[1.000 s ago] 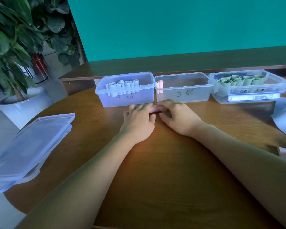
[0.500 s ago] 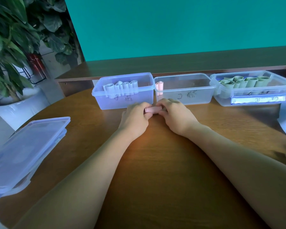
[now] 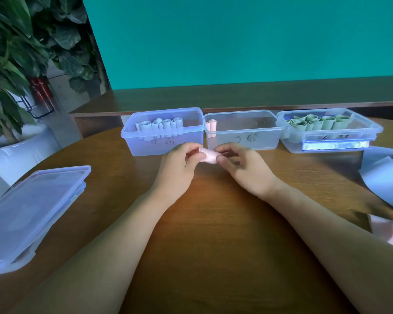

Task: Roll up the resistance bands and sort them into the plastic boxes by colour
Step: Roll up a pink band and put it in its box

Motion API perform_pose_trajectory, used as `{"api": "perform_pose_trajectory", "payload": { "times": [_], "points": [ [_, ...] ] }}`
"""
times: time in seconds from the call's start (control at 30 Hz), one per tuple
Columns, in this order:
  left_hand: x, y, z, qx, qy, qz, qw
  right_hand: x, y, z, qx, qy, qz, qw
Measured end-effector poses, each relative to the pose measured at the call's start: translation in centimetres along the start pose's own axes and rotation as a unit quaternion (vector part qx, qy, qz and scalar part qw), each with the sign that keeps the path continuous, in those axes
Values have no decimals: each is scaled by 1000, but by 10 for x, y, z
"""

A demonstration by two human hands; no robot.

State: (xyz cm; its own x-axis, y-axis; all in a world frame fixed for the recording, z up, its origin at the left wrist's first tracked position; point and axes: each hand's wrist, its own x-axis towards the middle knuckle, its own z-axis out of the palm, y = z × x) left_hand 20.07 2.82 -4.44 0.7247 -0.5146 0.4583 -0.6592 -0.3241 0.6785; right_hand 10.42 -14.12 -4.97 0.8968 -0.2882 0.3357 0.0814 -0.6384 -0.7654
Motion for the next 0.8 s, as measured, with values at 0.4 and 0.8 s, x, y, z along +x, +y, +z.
{"api": "perform_pose_trajectory", "payload": {
  "times": [0.4, 0.8],
  "points": [
    [-20, 22, -8, -179, -10, -1, 984, -19, -12, -5, 74, 15, -78, 994],
    [-15, 17, -14, -391, -80, -103, 911, -22, -24, -3, 227, -33, -53, 972]
  ]
}}
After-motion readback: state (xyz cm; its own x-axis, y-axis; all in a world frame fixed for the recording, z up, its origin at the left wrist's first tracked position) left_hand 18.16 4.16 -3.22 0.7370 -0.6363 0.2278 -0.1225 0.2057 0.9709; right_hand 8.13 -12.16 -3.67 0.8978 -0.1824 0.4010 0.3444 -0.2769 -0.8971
